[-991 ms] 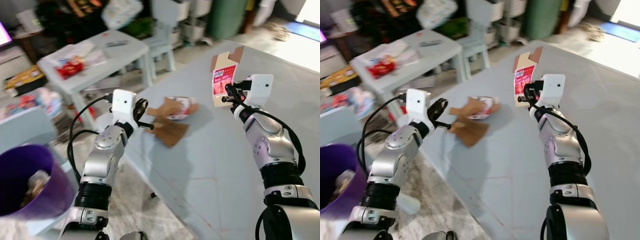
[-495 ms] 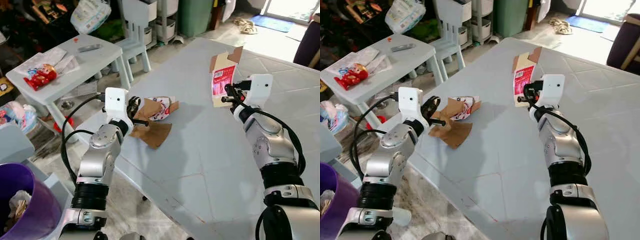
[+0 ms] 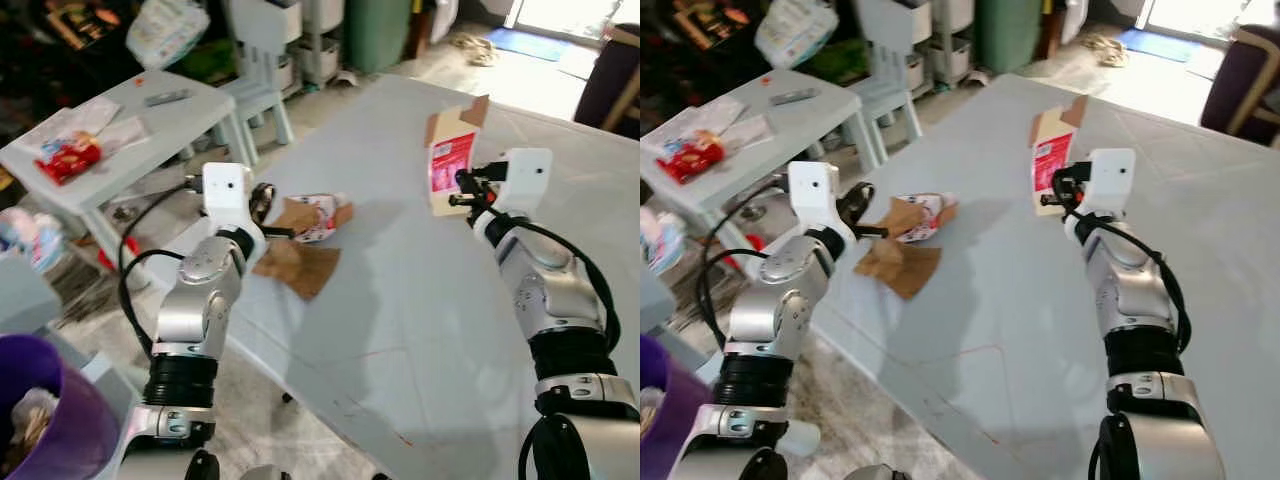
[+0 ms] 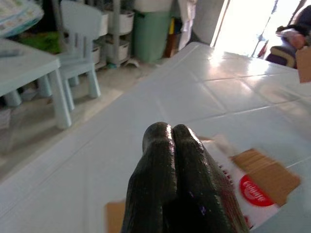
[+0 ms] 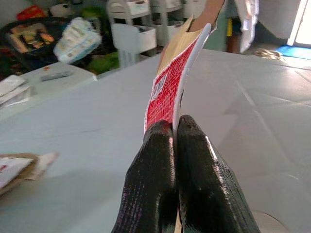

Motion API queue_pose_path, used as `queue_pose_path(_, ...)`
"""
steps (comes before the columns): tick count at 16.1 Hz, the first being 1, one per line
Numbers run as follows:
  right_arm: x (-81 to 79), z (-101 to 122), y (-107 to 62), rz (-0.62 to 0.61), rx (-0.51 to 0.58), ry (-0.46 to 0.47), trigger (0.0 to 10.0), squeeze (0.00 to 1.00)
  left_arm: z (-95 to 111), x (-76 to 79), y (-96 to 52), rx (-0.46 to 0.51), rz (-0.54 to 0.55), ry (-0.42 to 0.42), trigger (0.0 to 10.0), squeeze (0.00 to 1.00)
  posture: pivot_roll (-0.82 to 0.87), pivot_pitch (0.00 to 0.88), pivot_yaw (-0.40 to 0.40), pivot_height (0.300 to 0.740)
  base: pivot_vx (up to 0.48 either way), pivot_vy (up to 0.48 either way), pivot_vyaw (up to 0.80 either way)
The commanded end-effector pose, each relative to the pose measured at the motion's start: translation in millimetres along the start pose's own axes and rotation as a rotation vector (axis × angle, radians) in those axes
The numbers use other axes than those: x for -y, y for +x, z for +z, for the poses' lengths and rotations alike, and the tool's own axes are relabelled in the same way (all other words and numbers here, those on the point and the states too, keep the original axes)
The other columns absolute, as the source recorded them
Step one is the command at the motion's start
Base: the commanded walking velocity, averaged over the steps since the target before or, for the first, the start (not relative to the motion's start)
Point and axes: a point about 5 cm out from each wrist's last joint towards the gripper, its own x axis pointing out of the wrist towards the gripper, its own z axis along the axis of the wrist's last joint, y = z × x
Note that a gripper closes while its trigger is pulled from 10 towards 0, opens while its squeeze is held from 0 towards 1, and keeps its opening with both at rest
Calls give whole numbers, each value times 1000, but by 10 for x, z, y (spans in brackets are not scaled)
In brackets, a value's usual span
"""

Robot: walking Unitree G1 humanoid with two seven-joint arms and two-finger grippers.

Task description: Picking trash to rubbish bin

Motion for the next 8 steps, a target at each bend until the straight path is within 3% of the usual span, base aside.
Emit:
queue_pose_path(1, -36, 47, -2, 23, 5, -18, 0, 0, -4, -29, -17, -40, -14, 11, 10000, 0, 19, 99, 9, 740, 0, 0, 0)
queue_pose_path(4, -22, 66, -17, 28, -1, -29, 0, 0, -25, 95, -54, -92, -138, 78, 10000, 0, 21, 113, 7, 740, 0, 0, 0)
queue_pose_path(6, -8, 65, -32, 26, -3, -31, 0, 0, -65, 169, -151, -121, -272, 196, 10000, 0, 30, 122, 14, 740, 0, 0, 0)
queue_pose_path(8, -5, 63, -50, 24, -5, -33, 0, 0, -112, 102, -238, -161, -355, 293, 10000, 0, 31, 127, 19, 740, 0, 0, 0)
